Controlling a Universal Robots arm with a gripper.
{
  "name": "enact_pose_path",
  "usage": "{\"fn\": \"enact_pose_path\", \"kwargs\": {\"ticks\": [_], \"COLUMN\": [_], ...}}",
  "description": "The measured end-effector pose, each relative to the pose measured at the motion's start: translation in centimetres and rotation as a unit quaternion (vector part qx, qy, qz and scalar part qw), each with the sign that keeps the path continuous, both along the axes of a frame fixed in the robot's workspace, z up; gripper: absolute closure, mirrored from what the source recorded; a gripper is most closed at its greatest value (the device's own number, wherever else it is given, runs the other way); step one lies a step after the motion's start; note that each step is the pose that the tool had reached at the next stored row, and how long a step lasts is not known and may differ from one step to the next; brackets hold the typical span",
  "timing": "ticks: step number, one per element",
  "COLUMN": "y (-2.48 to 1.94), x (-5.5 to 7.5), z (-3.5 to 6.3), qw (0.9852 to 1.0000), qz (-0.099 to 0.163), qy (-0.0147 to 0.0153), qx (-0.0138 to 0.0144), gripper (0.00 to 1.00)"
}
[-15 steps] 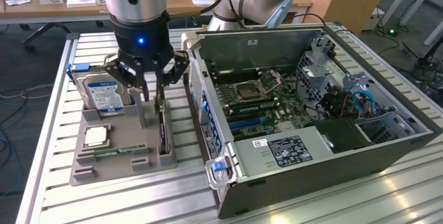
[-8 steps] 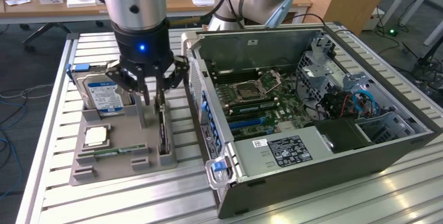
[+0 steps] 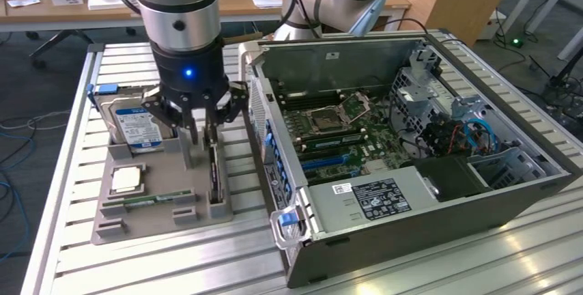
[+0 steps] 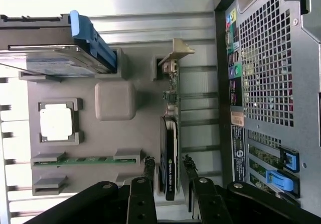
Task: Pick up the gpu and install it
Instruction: 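Pick up the gpu and move the gpu toward the slot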
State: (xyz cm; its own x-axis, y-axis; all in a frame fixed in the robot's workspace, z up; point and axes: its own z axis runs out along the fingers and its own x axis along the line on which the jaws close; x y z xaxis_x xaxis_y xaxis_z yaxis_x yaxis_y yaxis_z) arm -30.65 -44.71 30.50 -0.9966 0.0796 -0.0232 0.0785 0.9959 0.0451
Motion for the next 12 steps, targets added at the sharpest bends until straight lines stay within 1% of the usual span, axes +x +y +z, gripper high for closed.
{"fn": "enact_pose_path", "kwargs": {"ticks": [4, 12], "y": [0.0, 0.0], "x": [0.0, 0.0], "z": [-0.22, -1.23], "qw": [1.0, 1.0], "qz": [0.0, 0.0], "qy": [0.0, 0.0], "qx": [0.0, 0.0], "gripper": [0.64, 0.64]}}
